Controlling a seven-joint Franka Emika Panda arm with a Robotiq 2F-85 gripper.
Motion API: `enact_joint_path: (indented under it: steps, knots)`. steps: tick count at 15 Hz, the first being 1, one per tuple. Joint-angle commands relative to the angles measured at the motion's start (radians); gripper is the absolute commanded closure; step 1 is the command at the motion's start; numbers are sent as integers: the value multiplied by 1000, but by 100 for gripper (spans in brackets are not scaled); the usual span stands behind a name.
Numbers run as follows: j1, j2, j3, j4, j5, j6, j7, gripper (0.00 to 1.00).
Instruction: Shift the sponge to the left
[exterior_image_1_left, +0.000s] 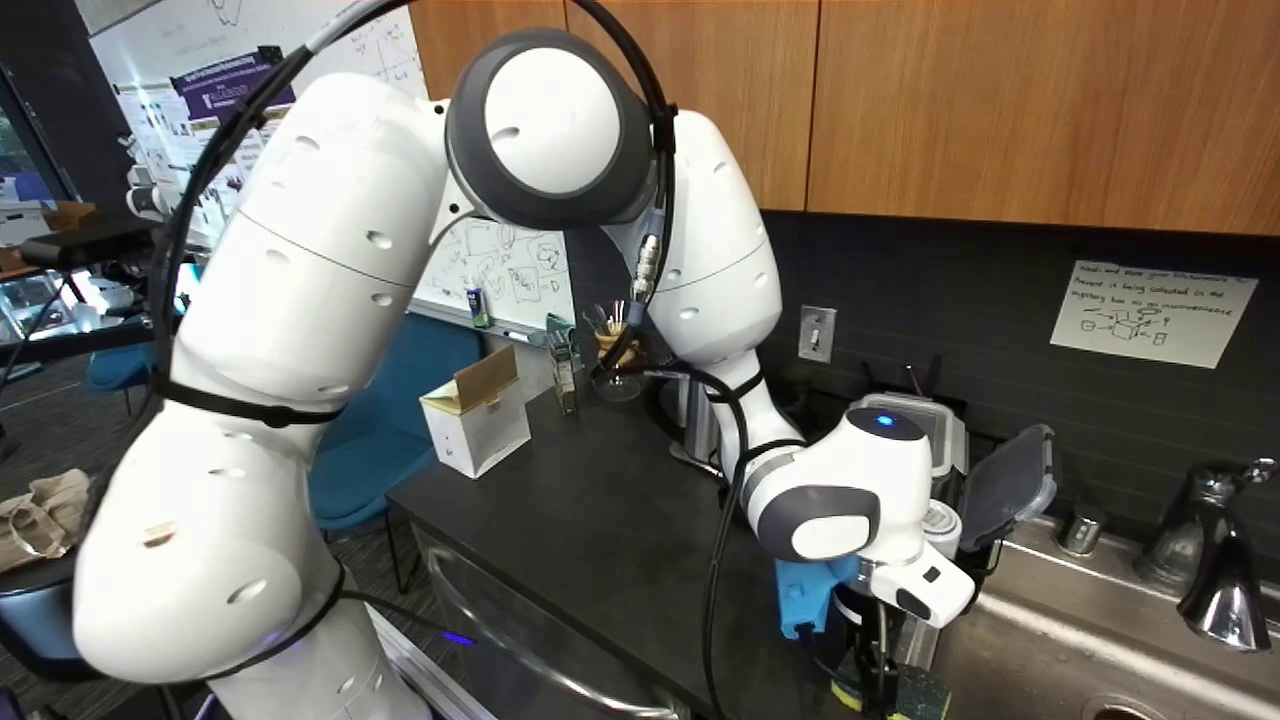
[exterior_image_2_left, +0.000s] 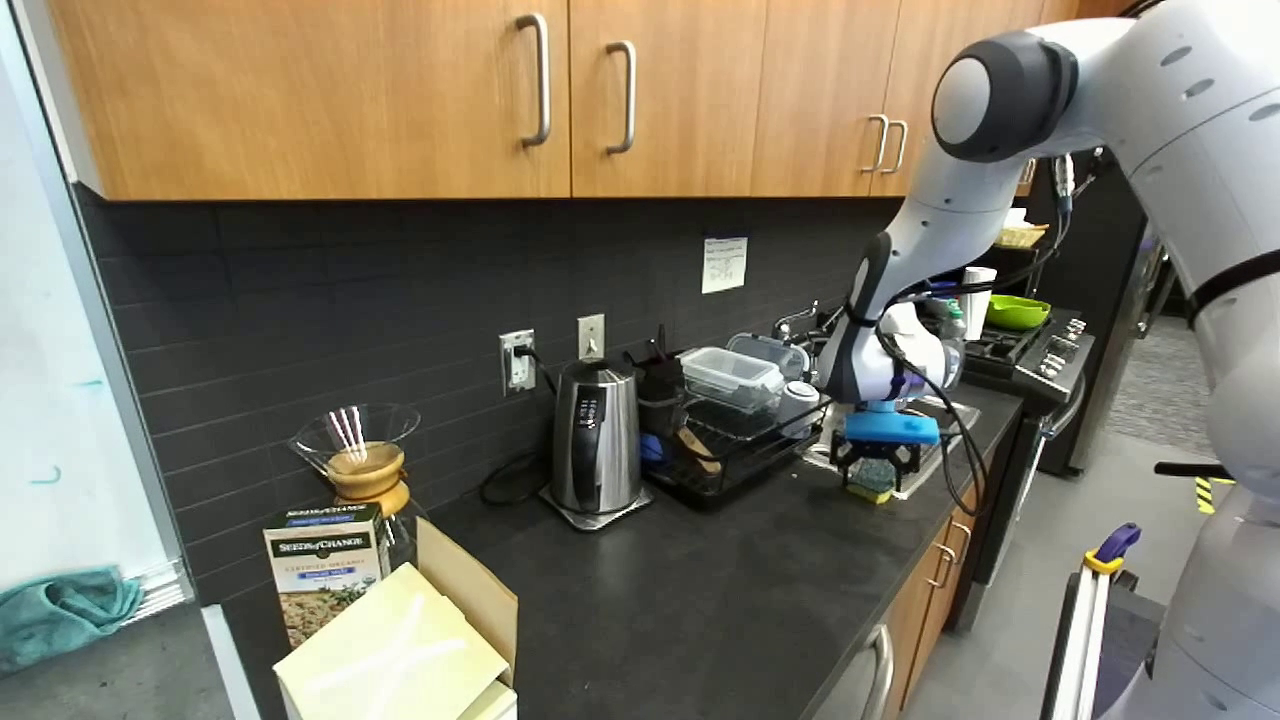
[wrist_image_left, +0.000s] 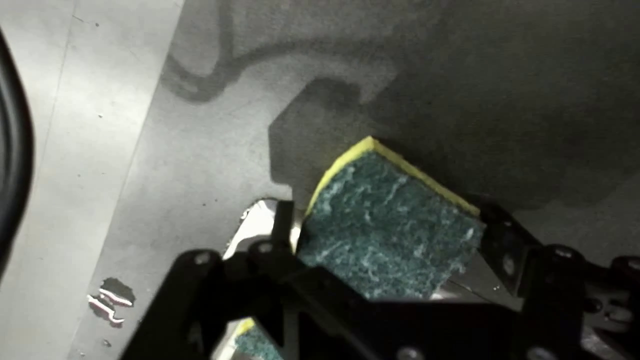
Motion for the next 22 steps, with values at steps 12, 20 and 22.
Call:
enact_joint_path:
  steps: [12, 20, 22]
  knots:
    - [16, -15, -5, -23, 21, 27, -20, 96]
    - [71, -68, -74, -105, -16, 41, -23, 95]
    - [99, -90, -90, -140, -24, 54, -21, 95]
